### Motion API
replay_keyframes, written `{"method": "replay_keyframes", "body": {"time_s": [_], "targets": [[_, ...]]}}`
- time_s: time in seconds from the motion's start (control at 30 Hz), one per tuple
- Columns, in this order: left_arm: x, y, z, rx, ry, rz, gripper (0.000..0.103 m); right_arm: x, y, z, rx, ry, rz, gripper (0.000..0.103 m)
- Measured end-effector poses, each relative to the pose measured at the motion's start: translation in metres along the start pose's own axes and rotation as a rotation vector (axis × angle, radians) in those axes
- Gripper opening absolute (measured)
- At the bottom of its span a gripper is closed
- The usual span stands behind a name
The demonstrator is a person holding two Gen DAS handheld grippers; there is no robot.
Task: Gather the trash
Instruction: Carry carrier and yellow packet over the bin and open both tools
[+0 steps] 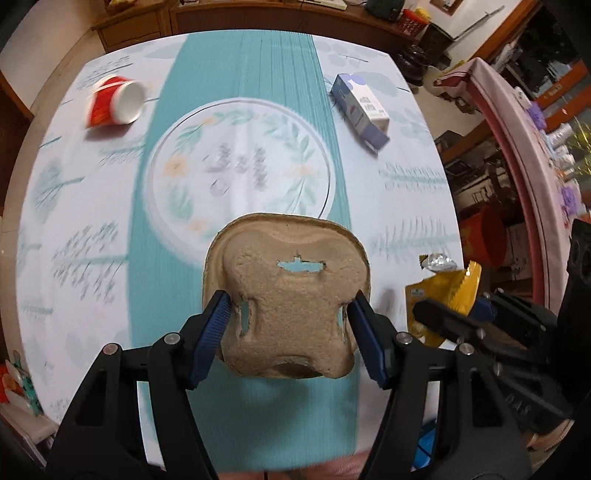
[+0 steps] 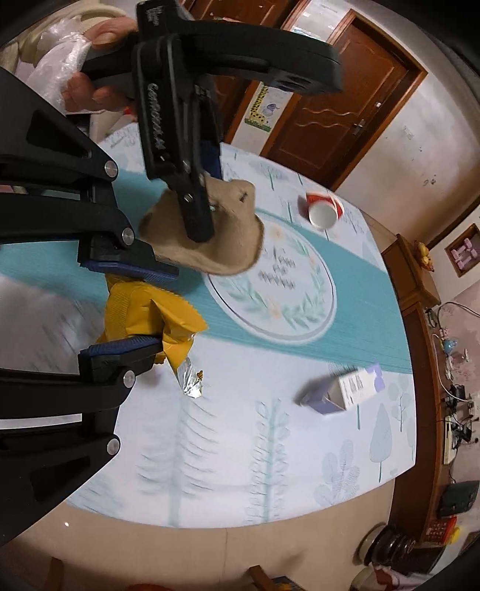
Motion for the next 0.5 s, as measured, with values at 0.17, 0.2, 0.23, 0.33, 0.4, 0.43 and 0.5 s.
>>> {"method": "replay_keyframes", "body": {"time_s": [0.17,0.2,0.23,0.33,0.4,0.43,0.5], "targets": [[0.053,0.068,-0.036,-0.058,0.041,0.025,0.062,0.022,0.060,-0.055,-0.081,0.022,0.065,0.029],[0.062,0.080,-0.043,-0.070,0.050,0.029,0.062,0.027,0.073,-0.066,-0.097,0.025,0.081,0.029],[0.073,0.096,-0.051,-0.088,0.056,0.036,0.062,0.030,0.086,-0.078,-0.110,0.028,0.095,0.029],[0.094,0.129,-0.069,-0.125,0.075,0.050,0.062,0.037,0.124,-0.113,-0.145,0.041,0.130,0.029],[0.107,0.154,-0.081,-0.154,0.088,0.054,0.062,0.041,0.149,-0.132,-0.158,0.057,0.140,0.029],[0.110,0.163,-0.084,-0.166,0.090,0.055,0.062,0.042,0.165,-0.145,-0.168,0.066,0.139,0.029],[0.117,0.183,-0.091,-0.194,0.093,0.053,0.062,0.042,0.187,-0.162,-0.178,0.074,0.129,0.029]]}}
Point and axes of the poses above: each gripper's, at about its wrist camera, not at the fingertips, and x roughly against the way its jaws point, z to its right, y to its underside, the point moved 3 cm from there along -x, roughly the way its jaws point
